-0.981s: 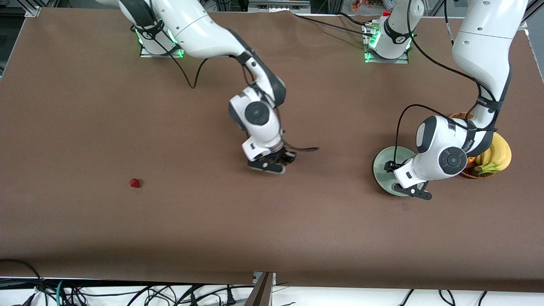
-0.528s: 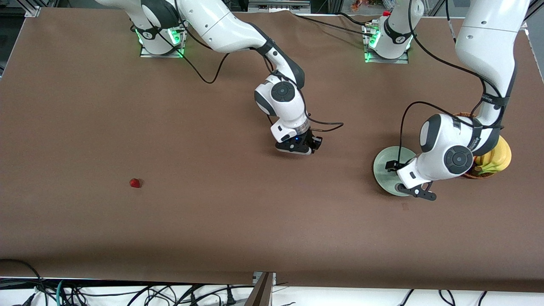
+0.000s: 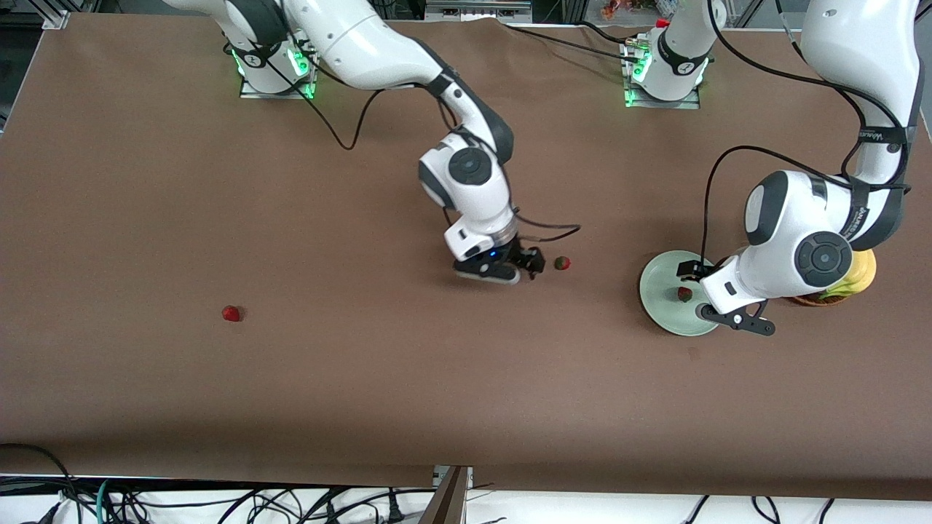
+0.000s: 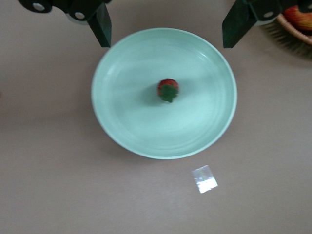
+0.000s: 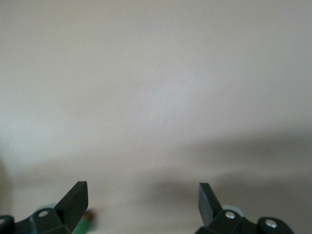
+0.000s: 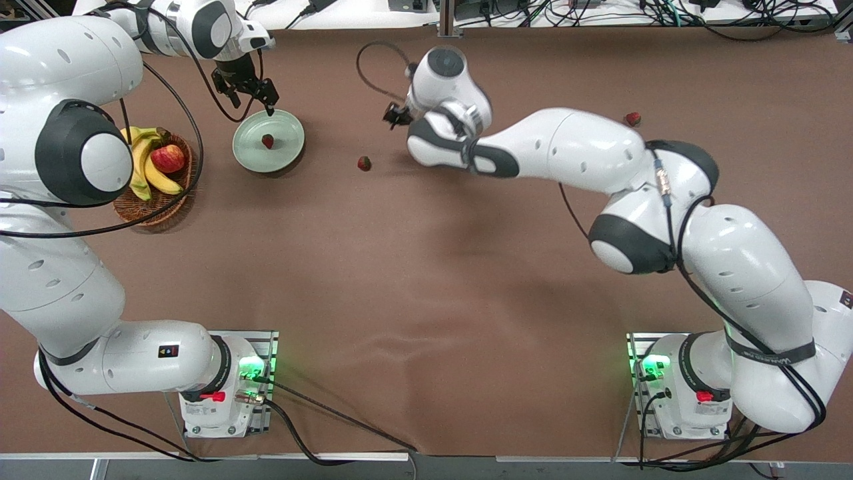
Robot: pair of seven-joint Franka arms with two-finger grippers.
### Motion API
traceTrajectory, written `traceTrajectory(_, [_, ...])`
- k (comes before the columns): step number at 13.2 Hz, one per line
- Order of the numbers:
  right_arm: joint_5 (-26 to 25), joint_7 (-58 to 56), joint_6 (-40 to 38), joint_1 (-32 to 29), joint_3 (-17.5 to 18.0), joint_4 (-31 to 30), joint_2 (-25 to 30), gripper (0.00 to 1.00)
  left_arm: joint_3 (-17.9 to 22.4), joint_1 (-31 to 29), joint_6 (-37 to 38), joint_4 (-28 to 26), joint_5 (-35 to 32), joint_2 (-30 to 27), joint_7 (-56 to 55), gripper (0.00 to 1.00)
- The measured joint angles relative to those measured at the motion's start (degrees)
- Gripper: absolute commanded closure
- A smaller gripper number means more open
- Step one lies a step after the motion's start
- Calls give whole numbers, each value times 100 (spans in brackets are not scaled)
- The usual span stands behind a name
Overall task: Collect all strawberries into plate
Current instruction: 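Release the strawberry on the plate while the right gripper sets another mid-table, then grasp the mid-table strawberry with the left gripper while the right gripper returns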
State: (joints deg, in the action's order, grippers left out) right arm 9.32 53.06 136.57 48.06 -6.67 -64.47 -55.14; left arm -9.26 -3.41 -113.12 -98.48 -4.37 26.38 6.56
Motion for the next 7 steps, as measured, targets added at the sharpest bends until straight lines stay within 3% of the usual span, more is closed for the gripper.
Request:
traceTrajectory(4, [4, -2124, -1235, -1265, -8, 0, 311, 0, -500, 149, 112, -19, 309, -25, -1464, 0])
traceTrajectory(7, [4, -3435, -1898, -2044, -8, -2, 339, 0, -591, 781, -376, -82, 308, 198, -3105, 0])
